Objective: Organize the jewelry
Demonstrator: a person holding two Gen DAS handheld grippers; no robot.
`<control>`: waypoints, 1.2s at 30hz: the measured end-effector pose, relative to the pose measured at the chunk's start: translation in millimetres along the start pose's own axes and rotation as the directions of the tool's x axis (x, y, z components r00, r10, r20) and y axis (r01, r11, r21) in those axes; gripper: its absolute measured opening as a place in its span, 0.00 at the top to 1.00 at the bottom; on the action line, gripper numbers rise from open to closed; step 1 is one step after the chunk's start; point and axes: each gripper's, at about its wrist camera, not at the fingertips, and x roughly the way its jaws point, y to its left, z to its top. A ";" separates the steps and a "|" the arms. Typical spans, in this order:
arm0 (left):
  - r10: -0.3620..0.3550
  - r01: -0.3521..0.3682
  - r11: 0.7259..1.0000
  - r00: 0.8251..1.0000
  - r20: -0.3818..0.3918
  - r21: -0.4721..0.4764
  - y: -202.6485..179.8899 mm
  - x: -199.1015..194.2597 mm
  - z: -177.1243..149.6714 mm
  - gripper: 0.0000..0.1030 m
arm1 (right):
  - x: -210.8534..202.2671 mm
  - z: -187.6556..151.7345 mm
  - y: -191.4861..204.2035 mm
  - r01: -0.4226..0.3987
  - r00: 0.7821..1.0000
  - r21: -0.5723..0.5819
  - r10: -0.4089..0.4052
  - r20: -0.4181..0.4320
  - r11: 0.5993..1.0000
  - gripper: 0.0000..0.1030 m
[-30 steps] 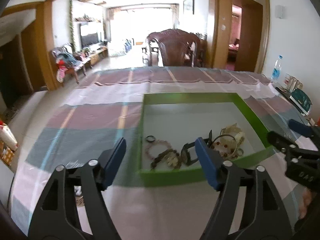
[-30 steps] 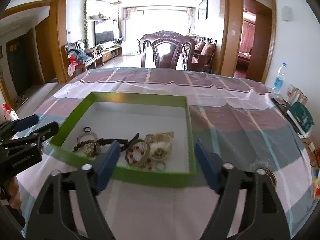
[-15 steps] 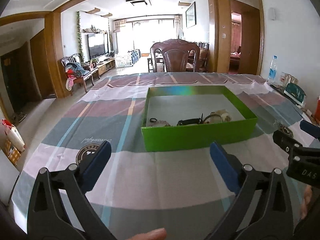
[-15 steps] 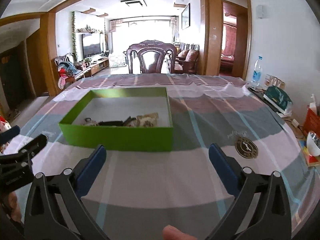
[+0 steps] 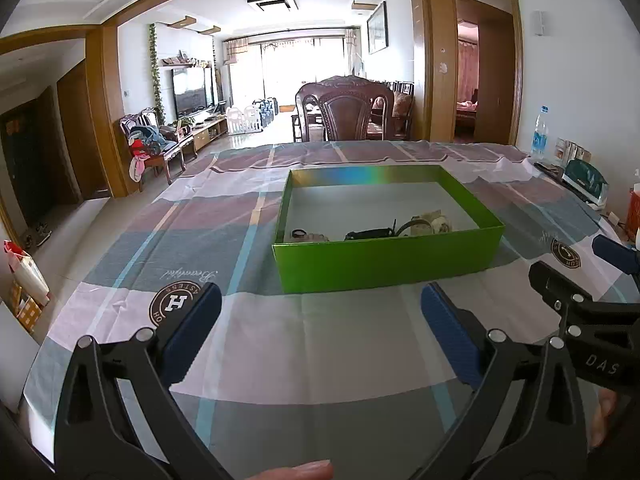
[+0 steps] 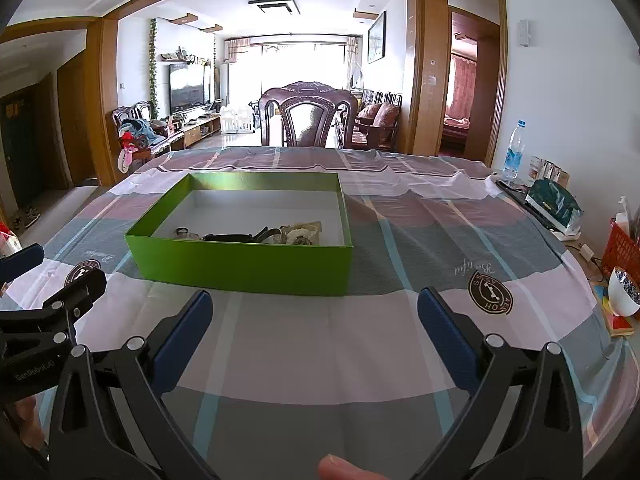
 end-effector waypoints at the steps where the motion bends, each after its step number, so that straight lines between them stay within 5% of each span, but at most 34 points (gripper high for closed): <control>1: 0.000 0.000 1.000 1.000 0.001 0.000 0.1 0.0 0.0 0.04 | -0.1 0.1 0.1 0.000 1.000 0.000 0.000 0.000 1.000 0.03; 36: 0.005 -0.005 1.000 1.000 0.010 0.007 -0.8 -2.7 -1.4 0.04 | -7.1 1.2 5.5 -0.007 1.000 -0.005 0.007 0.020 1.000 0.03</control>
